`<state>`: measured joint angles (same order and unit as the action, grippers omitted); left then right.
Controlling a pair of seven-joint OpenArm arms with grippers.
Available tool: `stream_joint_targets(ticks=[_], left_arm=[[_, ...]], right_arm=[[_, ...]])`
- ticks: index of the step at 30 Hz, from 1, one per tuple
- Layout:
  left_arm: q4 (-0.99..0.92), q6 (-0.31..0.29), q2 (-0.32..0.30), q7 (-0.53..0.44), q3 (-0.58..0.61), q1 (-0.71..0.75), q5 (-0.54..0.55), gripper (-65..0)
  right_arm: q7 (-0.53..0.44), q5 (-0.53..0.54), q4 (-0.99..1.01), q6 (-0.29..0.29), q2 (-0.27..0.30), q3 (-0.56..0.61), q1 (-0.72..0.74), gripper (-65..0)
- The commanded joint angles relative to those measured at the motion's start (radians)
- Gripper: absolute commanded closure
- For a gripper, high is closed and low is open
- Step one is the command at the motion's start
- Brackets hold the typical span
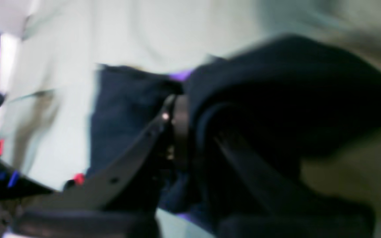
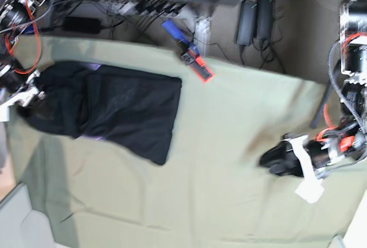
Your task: Fold the T-shirt properly
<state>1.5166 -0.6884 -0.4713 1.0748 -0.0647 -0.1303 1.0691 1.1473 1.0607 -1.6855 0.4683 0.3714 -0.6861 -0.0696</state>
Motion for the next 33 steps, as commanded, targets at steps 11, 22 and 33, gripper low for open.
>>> stream_joint_targets(ticks=[11,22,33], left_arm=[[0.018,-0.010,-0.096,-0.015,-0.059,-0.022,0.058,-33.1],[0.018,-0.010,-0.116,-0.014,-0.059,-0.022,0.079,-33.1],[0.018,-0.010,-0.117,0.029,-0.059,-0.022,0.128,-33.1]], right_arm=[[-0.130,-0.207,-0.210,0.104,-0.170,0.365,0.014,0.0],[-0.289,-0.555,-0.208,0.104,-0.234,0.667,0.014,0.0],[-0.327,-0.600,-0.208,0.103,-0.240,0.778,0.014,-30.8]])
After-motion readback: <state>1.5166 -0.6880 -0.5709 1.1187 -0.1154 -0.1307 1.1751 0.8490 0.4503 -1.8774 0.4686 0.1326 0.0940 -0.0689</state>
